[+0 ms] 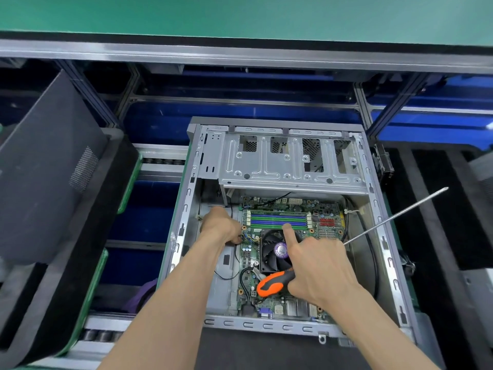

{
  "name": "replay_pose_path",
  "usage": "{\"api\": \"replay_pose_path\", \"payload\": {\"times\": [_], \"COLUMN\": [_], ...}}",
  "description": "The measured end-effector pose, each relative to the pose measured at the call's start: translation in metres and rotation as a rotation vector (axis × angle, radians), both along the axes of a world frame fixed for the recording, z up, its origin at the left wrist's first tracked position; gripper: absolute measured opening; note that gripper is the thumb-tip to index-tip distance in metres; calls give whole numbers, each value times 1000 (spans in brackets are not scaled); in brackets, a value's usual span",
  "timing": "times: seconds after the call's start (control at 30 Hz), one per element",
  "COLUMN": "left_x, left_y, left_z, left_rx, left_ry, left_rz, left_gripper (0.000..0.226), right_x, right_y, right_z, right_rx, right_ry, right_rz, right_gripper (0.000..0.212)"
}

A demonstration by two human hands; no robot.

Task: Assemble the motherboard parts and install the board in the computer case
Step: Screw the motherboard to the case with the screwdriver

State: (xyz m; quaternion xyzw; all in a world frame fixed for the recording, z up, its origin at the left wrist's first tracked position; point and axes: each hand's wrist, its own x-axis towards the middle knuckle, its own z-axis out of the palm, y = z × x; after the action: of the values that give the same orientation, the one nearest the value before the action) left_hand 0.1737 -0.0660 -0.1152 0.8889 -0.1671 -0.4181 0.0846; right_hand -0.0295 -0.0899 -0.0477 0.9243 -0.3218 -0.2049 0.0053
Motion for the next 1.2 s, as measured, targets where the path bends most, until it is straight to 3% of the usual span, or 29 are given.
{"api": "replay_pose_path", "payload": {"times": [0.33, 0.83, 1.2], "left_x": [1, 0, 4], "left_y": [0, 1, -1], "left_z": [1, -4, -4], "left_rx": [34, 21, -56], "left_ry": [23, -29, 31], "left_rz": [-108, -94, 72], "left_gripper": [31, 25, 26], "right_x": [0, -1, 0], "right_y": [-1, 2, 2], "right_z": [0, 2, 2], "right_rx": [0, 25, 29], "right_ry": [-5, -41, -21], "right_rz": [24, 23, 15], "right_gripper": [94, 85, 87]}}
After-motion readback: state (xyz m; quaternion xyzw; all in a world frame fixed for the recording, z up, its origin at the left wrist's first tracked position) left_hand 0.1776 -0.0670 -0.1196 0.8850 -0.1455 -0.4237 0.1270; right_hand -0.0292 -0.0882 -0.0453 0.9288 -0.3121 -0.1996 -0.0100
